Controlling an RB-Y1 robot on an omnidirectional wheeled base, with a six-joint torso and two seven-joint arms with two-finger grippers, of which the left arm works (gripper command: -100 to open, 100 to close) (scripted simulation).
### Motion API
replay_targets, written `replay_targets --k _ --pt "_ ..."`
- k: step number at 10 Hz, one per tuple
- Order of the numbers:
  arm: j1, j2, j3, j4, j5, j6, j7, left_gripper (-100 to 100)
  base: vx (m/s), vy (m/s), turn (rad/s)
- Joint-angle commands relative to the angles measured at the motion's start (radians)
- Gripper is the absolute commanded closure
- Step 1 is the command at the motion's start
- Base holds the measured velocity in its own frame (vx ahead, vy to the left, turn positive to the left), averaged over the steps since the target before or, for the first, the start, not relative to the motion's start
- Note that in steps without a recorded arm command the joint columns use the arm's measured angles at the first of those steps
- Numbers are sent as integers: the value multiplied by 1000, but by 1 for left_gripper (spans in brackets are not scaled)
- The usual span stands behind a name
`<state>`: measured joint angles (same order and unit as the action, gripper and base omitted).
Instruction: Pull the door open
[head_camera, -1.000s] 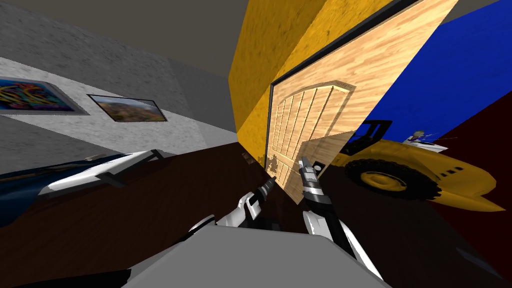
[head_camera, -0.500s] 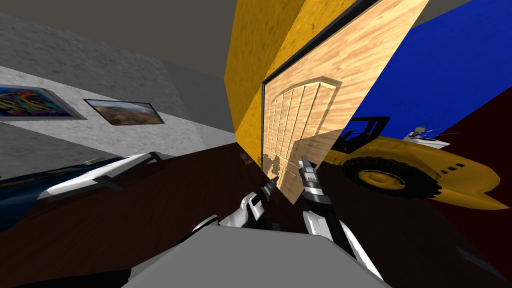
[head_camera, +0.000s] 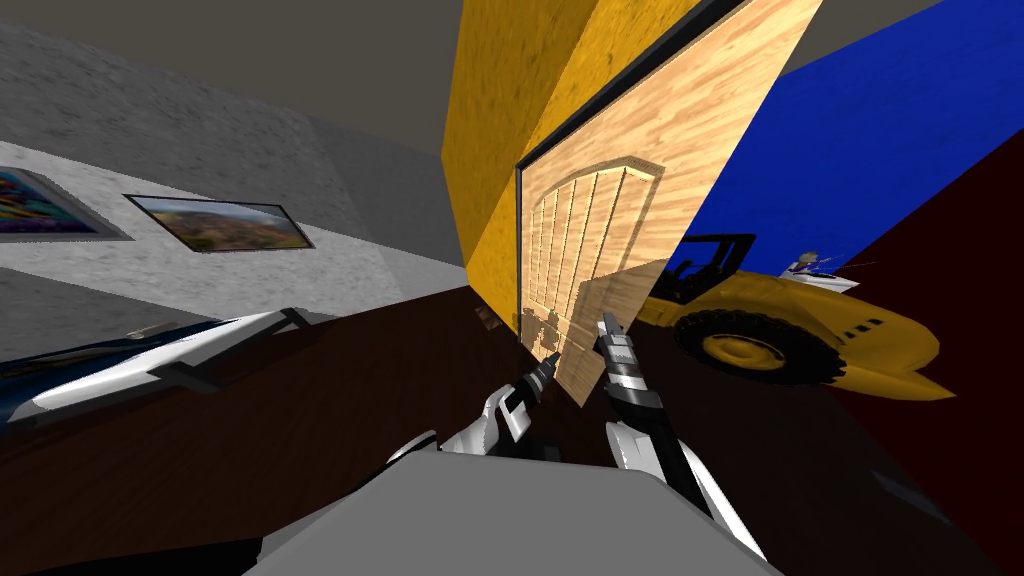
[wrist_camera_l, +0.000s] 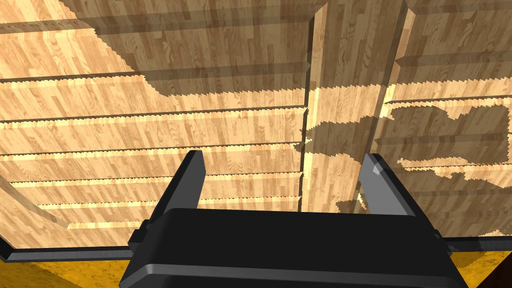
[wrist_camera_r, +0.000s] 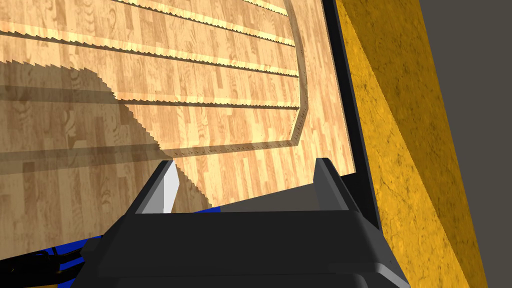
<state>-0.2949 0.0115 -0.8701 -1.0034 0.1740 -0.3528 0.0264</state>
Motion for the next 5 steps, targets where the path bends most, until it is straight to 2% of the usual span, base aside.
replay_targets --k 1,3,5 --pt "0 0 0 0 0 0 0 -100 -5 10 29" --pt "0 -3 0 0 0 0 0 -100 3 -22 -60" --pt "0 -3 0 0 0 0 0 -100 7 3 4"
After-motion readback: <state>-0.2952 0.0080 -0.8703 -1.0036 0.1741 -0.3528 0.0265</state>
